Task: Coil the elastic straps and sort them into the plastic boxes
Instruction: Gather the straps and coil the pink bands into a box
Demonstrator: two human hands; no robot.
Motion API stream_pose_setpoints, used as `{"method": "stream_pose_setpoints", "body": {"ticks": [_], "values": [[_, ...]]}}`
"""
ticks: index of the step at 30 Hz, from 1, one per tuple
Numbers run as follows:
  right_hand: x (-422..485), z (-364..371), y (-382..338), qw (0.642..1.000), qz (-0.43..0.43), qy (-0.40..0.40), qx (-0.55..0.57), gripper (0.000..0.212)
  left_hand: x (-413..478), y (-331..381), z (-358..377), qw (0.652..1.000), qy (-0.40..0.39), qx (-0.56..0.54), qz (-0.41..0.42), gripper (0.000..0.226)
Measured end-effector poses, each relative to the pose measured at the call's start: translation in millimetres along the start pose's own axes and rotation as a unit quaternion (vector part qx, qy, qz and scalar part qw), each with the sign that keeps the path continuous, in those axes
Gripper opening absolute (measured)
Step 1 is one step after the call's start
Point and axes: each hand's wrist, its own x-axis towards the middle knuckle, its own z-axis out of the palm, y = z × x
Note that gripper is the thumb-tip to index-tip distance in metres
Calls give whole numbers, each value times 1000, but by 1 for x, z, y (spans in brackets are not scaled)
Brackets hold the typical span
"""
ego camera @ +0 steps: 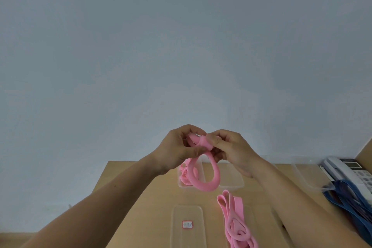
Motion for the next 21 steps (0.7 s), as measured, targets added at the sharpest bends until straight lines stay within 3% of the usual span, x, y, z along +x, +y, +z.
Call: {"method": "stream_pose_setpoints", "body": {"ticks": [6,13,17,21], "values": [[-2,1,-3,998,-30,34,-47,27,1,-1,-1,999,6,15,-46,47],[-3,3,4,994,-63,44,-76,20,0,5,-5,990,-50,-21,-127,34],[-4,3,7,992,-77,35,-90,26,0,7,-8,976,-70,-101,-178,42],[-5,4,8,992,-78,12,-99,38,1,7,-7,979,-64,-102,-167,34]]}}
